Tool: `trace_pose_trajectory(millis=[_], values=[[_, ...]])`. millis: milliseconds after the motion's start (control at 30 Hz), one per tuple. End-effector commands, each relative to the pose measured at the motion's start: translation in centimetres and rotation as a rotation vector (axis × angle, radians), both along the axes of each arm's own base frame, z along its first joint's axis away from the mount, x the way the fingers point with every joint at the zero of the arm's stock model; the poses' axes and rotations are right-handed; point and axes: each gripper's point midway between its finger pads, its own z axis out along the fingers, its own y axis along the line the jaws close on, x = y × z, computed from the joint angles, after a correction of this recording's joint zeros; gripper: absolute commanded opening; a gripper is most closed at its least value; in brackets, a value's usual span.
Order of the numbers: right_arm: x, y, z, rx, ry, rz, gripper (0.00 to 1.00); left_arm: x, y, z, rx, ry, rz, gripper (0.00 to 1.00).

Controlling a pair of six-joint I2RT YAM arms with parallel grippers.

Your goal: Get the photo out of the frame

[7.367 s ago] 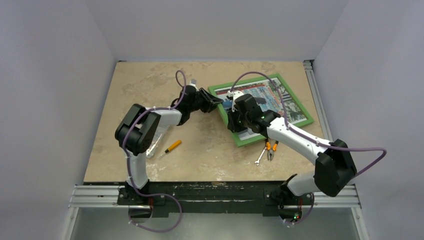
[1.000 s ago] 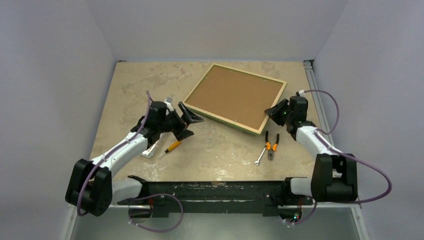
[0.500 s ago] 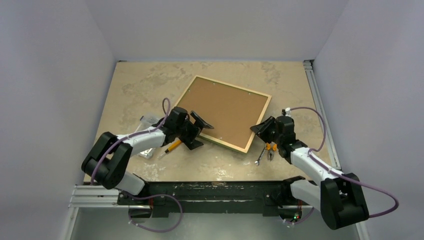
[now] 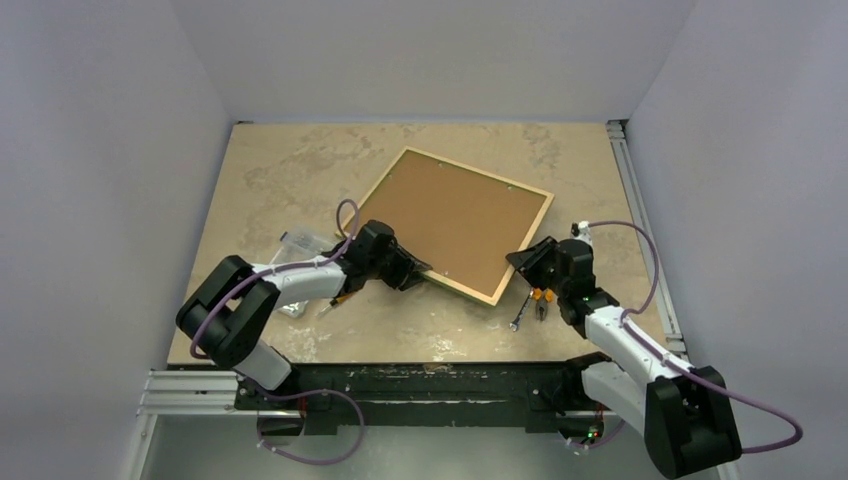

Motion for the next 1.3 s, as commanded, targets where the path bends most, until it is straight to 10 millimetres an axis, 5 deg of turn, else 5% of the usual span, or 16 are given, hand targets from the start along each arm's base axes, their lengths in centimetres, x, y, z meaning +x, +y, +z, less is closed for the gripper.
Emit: trace_pose_trajectory(millis=[0, 133, 333, 400, 567, 733, 1033, 1267], values=[[0.7, 1.5, 3.7, 0.008, -0.147, 0.091, 0.16, 4.2, -1.7, 4.3, -0.054, -0.228, 0.009, 0.22], [0.5, 1.0, 4.5, -0.088, -0.171, 0.137, 0.27, 4.6, -1.5, 4.3, 0.030, -0.256, -0.053, 0.00], [-0.2, -2.1, 6.6, -0.322, -0.224, 0.120, 0.71, 5.0, 0.1, 4.1, 0.130, -0.265, -0.181, 0.00], [-0.4, -3.3, 7.8, -0.393, -0.238, 0.101, 0.77, 5.3, 1.3, 3.8, 0.159, -0.265, -0.231, 0.00], [-0.8, -4.7, 9.5, -0.491, -0.261, 0.087, 0.79, 6.0, 4.8, 2.9, 0.211, -0.230, -0.320, 0.00], [-0.8, -4.3, 8.3, -0.497, -0.214, 0.130, 0.78, 7.4, 6.8, 3.6, 0.295, -0.258, -0.369, 0.00], [-0.8, -2.6, 6.5, -0.429, -0.164, 0.193, 0.72, 11.4, 5.9, 4.8, 0.428, -0.350, -0.600, 0.00], [-1.2, -2.5, 7.2, -0.402, -0.193, 0.188, 0.72, 13.3, 4.4, 2.7, 0.504, -0.335, -0.755, 0.00]])
